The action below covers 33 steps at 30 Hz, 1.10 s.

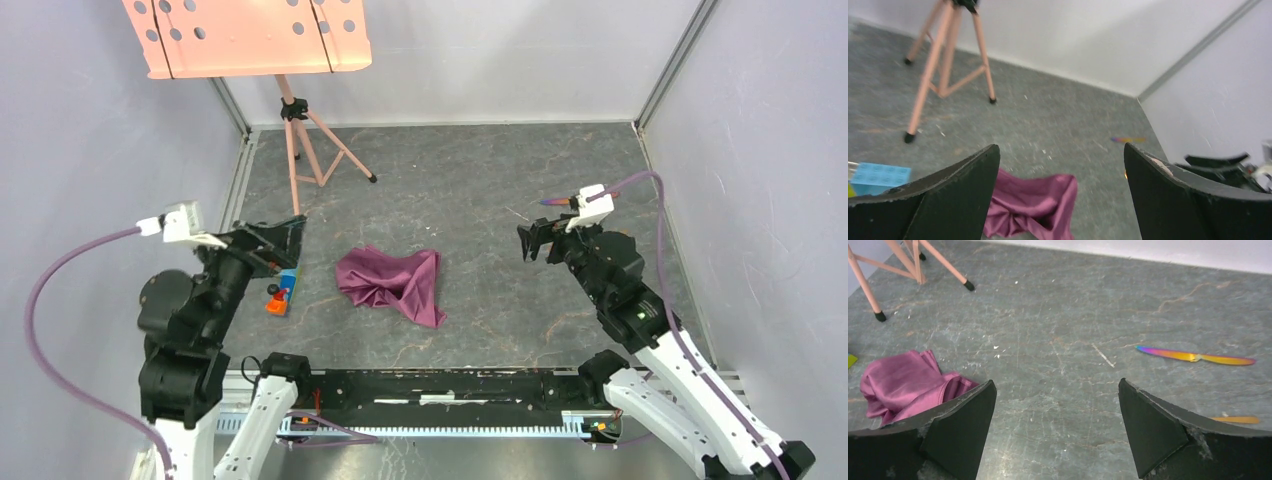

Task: Fold the napkin into a case and place the utensils inside
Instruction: Pick up the crumpled napkin from the center of the board.

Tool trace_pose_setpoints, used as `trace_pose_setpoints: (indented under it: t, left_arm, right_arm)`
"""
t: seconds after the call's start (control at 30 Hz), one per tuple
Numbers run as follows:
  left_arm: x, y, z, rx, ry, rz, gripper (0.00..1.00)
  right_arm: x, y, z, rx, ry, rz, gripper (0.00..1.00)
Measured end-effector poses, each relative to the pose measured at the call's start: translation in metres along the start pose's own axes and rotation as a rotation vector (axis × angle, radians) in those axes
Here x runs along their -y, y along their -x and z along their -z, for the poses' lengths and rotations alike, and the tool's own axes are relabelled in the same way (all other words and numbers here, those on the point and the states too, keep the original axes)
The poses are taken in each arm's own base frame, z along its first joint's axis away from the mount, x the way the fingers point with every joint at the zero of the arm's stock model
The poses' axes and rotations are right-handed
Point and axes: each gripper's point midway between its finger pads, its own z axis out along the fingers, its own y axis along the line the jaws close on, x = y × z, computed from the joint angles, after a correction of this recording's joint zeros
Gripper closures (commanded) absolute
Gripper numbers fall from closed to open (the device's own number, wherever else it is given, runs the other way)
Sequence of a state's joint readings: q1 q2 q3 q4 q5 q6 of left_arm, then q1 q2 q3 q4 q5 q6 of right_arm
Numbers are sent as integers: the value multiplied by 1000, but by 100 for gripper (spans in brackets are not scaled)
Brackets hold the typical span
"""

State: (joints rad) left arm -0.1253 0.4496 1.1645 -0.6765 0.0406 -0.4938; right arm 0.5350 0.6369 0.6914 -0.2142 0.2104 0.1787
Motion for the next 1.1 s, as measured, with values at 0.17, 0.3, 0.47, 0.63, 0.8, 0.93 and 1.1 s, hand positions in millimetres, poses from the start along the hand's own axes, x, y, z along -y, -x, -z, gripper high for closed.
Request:
trace_pose_setpoints:
  t: [0.17,0.3,0.47,0.63,0.8,0.93,1.1]
  left_arm:
    - [3,-58,-35,-247,-63,57,0]
    - [-10,-119,-53,-470,-60,114,0]
    - [-21,-175,-50,-652,-55,154,0]
    - [-7,-219,-33,-789,-111,109,0]
    - [6,-259,-24,-911,-119,33,0]
    - [9,-280,-26,-947,-79,-9,0]
    - [7,-282,-31,-913,-38,-27,0]
  right_arm:
    - [-28,-46,-19,-99,139,-34,2]
    - [-70,-115,-18,-261,347,-81,2]
    - [-138,-185,14,-462,649,-123,2]
    - [-181,-217,51,-531,840,-121,10]
    - [-197,-227,50,-512,860,-103,21]
    - [-197,-232,32,-479,798,-106,27]
    - [-200,-243,16,-478,745,-147,38]
